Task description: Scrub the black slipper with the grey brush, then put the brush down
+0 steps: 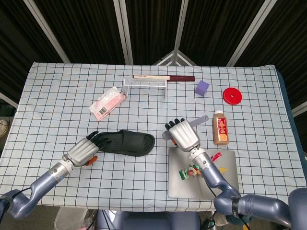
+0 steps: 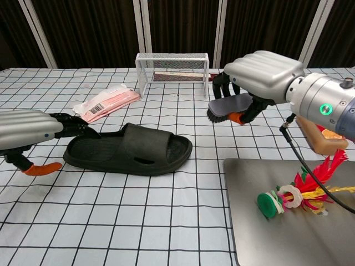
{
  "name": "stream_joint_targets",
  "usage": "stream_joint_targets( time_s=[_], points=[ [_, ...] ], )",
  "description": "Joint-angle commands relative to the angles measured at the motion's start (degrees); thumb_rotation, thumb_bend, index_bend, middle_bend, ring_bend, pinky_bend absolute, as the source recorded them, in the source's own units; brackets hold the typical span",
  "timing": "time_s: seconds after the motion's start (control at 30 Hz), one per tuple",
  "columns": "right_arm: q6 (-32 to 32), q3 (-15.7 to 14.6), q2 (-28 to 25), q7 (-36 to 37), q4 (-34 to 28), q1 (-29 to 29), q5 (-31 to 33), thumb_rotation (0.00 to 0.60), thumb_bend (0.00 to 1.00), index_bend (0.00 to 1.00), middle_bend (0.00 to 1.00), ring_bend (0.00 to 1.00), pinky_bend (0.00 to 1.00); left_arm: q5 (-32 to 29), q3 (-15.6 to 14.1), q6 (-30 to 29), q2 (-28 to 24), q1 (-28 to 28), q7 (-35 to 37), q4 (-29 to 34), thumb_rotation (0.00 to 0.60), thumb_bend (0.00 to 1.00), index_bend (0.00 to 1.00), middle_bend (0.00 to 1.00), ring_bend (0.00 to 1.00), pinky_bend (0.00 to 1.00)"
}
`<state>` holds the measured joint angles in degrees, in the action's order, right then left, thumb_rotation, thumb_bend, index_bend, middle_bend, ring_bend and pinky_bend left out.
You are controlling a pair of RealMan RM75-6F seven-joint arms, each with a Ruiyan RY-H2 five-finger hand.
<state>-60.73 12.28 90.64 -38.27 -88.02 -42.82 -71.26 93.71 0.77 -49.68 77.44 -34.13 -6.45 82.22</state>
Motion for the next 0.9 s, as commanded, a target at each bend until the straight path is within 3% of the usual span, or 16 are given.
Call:
stream_joint_targets(
  time_s=[0.03, 0.43, 0.9],
  points=[
    [-0.5, 0.9, 1.1, -1.7, -0.8, -0.9, 1.1, 0.600, 0.56, 0.76, 0.64, 0.47, 0.57, 0.7, -0.8, 0.0, 0.7, -0.6, 0.8, -0.9, 0.600, 0.63, 0.09, 0.11, 0.02, 0.00],
    [-0.2, 2.3, 4.3, -2.2, -1.8, -2.6, 4.8, 0.600, 0.59, 0.76, 0.64, 0.47, 0.57, -0.1, -3.1, 2.0, 3.1, -1.4, 2.0, -6.3, 0.600, 0.63, 0.10, 0.11, 0.02, 0.00],
    [0.4, 3.9, 14.2, 0.0, 5.9, -6.7, 6.2, 0.600, 0.61, 0.76, 0.64, 0.47, 0.57, -1.3, -4.3, 3.2, 5.5, -2.1, 2.1, -10.1, 0.600, 0.63, 0.10, 0.12, 0.02, 0.00]
  ],
)
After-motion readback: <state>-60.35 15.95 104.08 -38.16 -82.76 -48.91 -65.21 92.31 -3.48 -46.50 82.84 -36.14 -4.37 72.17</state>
